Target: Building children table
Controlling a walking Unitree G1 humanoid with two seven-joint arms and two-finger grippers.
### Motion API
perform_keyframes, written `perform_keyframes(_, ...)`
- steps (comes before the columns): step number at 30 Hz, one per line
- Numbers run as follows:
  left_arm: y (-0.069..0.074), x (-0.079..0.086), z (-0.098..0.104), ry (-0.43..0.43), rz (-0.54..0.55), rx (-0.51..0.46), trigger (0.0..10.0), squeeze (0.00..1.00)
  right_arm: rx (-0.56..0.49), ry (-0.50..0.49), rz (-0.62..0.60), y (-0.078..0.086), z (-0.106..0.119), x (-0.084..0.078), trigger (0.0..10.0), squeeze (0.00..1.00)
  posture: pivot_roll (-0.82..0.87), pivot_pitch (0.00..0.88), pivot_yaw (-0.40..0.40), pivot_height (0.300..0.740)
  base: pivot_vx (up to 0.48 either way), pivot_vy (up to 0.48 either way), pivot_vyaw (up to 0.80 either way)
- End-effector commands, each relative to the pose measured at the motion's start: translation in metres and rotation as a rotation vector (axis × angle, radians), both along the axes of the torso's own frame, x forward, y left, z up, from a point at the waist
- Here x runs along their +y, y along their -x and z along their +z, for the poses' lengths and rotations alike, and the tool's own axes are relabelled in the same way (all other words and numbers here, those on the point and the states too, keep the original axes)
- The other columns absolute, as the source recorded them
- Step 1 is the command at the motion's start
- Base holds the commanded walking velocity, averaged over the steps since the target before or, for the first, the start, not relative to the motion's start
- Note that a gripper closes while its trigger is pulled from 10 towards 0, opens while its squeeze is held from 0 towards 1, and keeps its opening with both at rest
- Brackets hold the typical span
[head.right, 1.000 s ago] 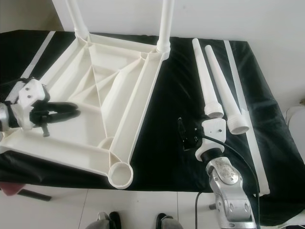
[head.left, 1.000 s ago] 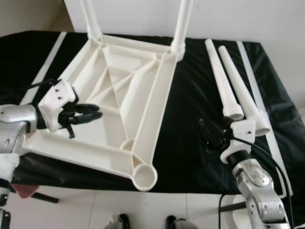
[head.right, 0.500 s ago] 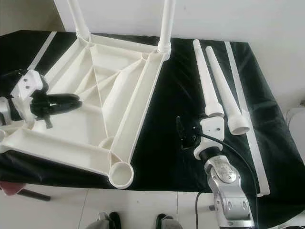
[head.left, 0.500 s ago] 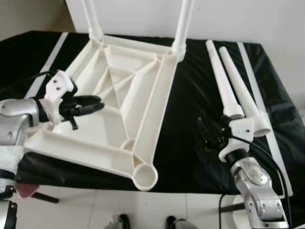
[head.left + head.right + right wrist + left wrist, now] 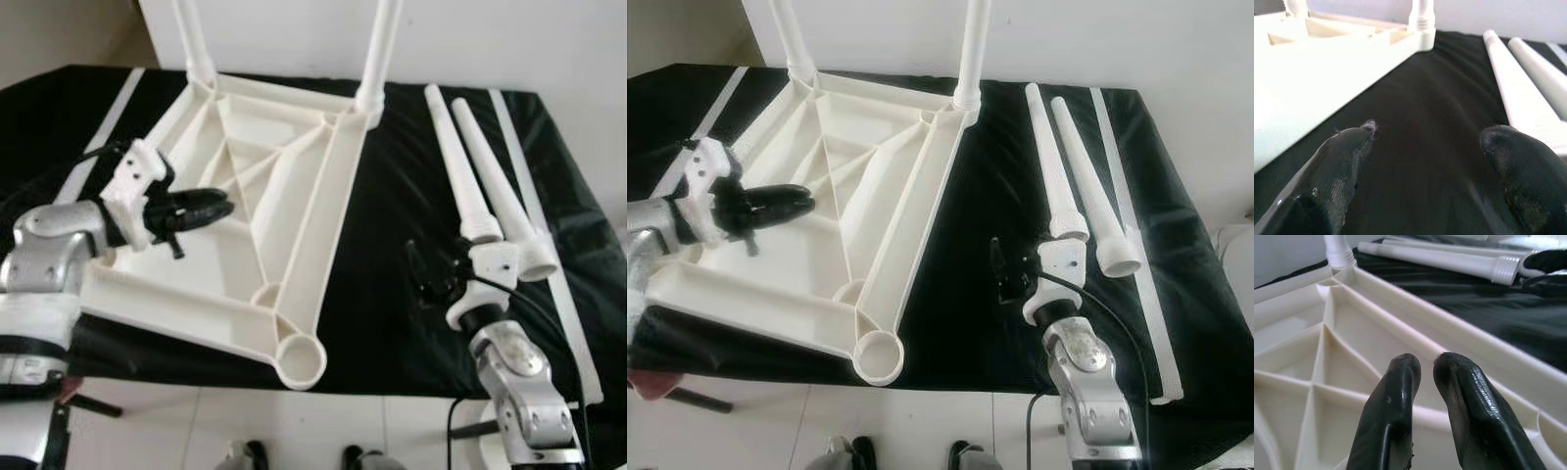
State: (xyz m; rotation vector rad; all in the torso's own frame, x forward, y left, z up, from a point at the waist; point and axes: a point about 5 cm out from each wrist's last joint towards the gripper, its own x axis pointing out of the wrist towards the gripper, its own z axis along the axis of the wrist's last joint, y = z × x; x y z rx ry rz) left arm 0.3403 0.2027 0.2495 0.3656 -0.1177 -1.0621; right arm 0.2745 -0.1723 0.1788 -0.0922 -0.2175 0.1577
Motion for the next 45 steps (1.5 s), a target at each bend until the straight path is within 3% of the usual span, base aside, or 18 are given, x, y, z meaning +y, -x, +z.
perform_keyframes(1,-0.012,0.006,0.006,0.083,0.241,-0.068,10.0,1.0,0.009,-0.011,-0.029,-0.001,-0.005,-0.003,10.0,0.0,-0.06,0.197,0.031,0.74,0.0,0.0,0.0)
perform_keyframes(9,-0.027,0.003,-0.001,0.19,0.438,-0.071,10.0,1.0,-0.007,-0.049,-0.065,-0.011,-0.006,0.004,10.0,0.0,-0.06,0.189,0.036,0.74,0.0,0.0,0.0)
perform_keyframes(18,-0.037,0.002,-0.013,0.207,0.644,-0.084,10.0,1.0,-0.01,-0.087,-0.083,-0.018,-0.008,0.013,10.0,0.0,-0.06,0.182,0.028,0.74,0.0,0.0,0.0)
perform_keyframes(19,-0.038,0.001,-0.016,0.21,0.663,-0.084,10.0,0.0,-0.012,-0.095,-0.086,-0.019,-0.008,0.015,10.0,0.0,-0.06,0.18,0.028,0.74,0.0,0.0,0.0)
perform_keyframes(27,-0.04,-0.002,-0.02,0.281,0.679,-0.04,10.0,0.0,-0.018,-0.104,-0.088,-0.022,-0.008,0.019,10.0,0.0,-0.06,0.177,0.023,0.74,0.0,0.0,0.0)
perform_keyframes(28,-0.04,-0.003,-0.019,0.284,0.691,-0.048,10.0,1.0,-0.019,-0.103,-0.089,-0.023,-0.008,0.019,10.0,0.0,-0.06,0.176,0.023,0.74,0.0,0.0,0.0)
perform_keyframes(36,-0.041,-0.005,-0.018,0.31,0.725,-0.069,10.0,1.0,-0.021,-0.114,-0.089,-0.024,-0.01,0.023,10.0,0.0,-0.06,0.167,0.019,0.74,0.0,0.0,0.0)
perform_keyframes(41,-0.04,-0.007,-0.018,0.272,0.714,-0.089,10.0,1.0,-0.022,-0.116,-0.083,-0.024,-0.01,0.025,10.0,0.0,-0.06,0.166,0.018,0.74,0.0,0.0,0.0)
perform_keyframes(42,-0.038,-0.009,-0.018,0.259,0.686,-0.101,10.0,0.0,-0.022,-0.116,-0.083,-0.024,-0.01,0.025,10.0,0.0,-0.06,0.168,0.018,0.74,0.0,0.0,0.0)
perform_keyframes(45,-0.036,-0.009,-0.017,0.252,0.665,-0.108,10.0,0.0,-0.022,-0.115,-0.082,-0.025,-0.01,0.024,10.0,0.0,-0.06,0.168,0.018,0.74,0.0,0.0,0.0)
